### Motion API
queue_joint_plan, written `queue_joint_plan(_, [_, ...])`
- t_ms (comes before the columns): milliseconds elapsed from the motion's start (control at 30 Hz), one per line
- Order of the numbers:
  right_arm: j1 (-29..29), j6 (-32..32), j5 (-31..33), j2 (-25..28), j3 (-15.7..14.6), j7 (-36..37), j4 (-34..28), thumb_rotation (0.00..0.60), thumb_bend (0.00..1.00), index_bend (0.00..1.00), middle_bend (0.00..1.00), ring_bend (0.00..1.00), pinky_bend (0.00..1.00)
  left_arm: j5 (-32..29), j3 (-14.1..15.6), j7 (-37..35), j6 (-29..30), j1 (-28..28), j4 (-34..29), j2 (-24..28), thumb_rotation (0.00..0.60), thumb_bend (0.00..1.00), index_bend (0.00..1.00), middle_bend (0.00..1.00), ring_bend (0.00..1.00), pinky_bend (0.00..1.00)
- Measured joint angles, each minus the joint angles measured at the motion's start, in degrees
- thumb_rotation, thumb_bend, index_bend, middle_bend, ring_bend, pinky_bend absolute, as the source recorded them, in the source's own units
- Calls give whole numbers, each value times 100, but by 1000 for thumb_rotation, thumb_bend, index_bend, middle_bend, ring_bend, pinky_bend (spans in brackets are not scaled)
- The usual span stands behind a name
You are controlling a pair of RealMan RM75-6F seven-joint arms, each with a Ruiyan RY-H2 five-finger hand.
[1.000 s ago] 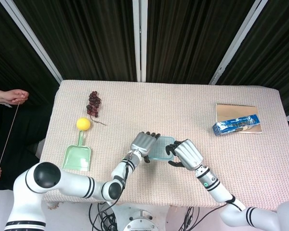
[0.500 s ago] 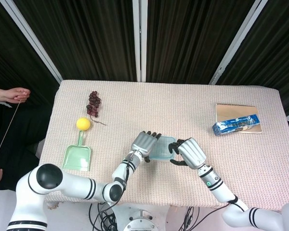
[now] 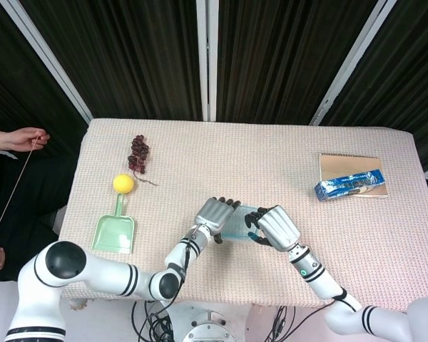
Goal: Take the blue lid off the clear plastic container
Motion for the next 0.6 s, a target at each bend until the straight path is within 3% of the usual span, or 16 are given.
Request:
queue_joint_plan(233, [50,-23,-21,-79,8,-80,44,600,505,583,672,674,929,-5,-20,-40,-43,17,-83,64,600,31,57,189,120,227])
queue_joint_plan(367, [55,-36,-41,-104,-30,-110,87,600,539,589,676,680,932,14,-27,-86,-48,47,-160,135,600,32,37,142,57,141])
queue_joint_plan(600, [21,101,-61,-162,-33,-87,204,600,609,751,695,700,946,359,58,-151,183,183,-430,308,600,31,21,62,0,71])
